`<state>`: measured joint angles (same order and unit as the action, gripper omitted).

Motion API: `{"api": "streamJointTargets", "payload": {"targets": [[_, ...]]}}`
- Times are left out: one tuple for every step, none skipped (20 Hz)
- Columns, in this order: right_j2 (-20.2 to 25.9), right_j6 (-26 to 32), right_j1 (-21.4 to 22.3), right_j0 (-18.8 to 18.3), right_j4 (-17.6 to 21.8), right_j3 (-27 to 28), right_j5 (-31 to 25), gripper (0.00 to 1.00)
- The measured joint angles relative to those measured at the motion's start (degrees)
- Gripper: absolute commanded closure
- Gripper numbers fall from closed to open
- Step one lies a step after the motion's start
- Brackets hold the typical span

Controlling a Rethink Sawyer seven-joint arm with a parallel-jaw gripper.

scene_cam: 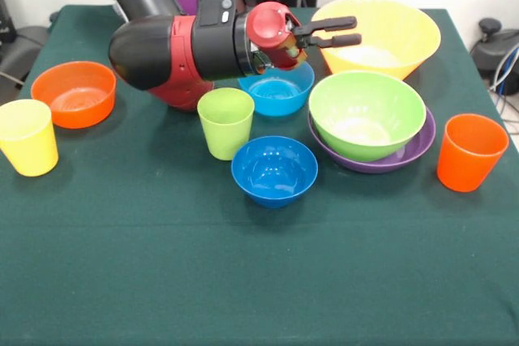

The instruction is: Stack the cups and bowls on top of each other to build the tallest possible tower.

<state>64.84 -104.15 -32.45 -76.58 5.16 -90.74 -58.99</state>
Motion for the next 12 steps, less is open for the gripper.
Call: {"api": "streamJointTargets", "payload": {"targets": [[-0.06,0.0,0.17,-0.4,1.29,-0.35,1.33,0.0],[-0.09,0.0,0.4,-0.68,2.37,-0.66,2.5,0.0],[-0.16,0.0,0.89,-1.04,3.93,-1.2,4.31,0.0],[-0.26,0.0,1.93,-1.37,6.06,-2.07,6.79,0.0],[-0.32,0.0,3.09,-1.49,7.76,-2.9,8.97,0.0],[-0.36,-0.01,5.48,-1.46,10.18,-4.45,12.38,0.0],[-0.36,-0.08,7.4,-1.36,11.49,-5.63,14.64,0.0],[-0.31,-0.61,12.61,-0.99,13.64,-8.62,19.28,0.0],[-0.23,-1.11,15.81,-0.78,14.21,-10.32,21.48,0.0],[-0.05,-1.77,18.61,-0.67,14.22,-11.72,22.93,0.0],[0.14,-2.42,21.41,-0.56,14.24,-13.12,24.37,0.0],[0.32,-3.08,24.21,-0.45,14.26,-14.51,25.82,0.0]]}}
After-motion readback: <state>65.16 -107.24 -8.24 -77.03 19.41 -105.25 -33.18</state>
